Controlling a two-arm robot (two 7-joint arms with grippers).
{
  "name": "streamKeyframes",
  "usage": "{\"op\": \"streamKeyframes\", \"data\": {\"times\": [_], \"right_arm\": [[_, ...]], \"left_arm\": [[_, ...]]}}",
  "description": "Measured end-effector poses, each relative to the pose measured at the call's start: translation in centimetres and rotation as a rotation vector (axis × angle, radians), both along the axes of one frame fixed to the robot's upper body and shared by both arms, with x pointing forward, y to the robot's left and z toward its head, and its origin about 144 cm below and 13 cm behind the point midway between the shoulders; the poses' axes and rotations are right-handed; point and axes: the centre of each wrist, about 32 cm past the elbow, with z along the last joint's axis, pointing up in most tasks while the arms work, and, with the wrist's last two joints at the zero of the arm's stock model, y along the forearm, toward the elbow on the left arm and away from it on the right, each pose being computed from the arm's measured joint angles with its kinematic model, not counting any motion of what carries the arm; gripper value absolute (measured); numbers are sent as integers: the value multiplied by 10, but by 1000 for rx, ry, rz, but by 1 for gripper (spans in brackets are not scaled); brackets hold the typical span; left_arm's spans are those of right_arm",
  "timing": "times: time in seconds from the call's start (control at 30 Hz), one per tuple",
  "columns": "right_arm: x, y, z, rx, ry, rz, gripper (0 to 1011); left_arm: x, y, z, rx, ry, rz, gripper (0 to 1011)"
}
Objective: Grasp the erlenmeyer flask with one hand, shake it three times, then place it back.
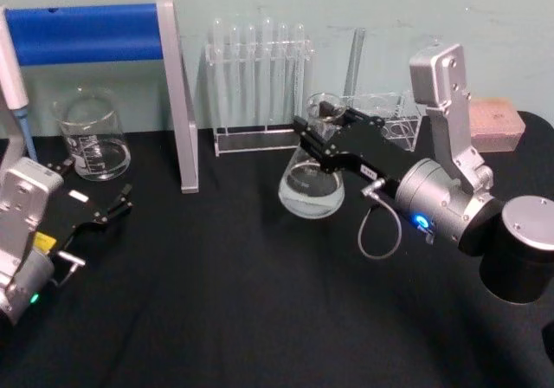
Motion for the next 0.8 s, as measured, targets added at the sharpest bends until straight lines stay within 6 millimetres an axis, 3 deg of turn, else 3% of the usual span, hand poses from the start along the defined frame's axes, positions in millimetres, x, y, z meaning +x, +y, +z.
{"op": "streamKeyframes", "data": {"times": [0.5, 0.8], "right_arm": [[-22, 12, 3, 8, 3, 183, 450], [-25, 17, -1, 0, 1, 237, 450]], "left_arm": [[0, 0, 0, 0, 0, 0, 1001], [0, 0, 0, 0, 0, 0, 1001]]}}
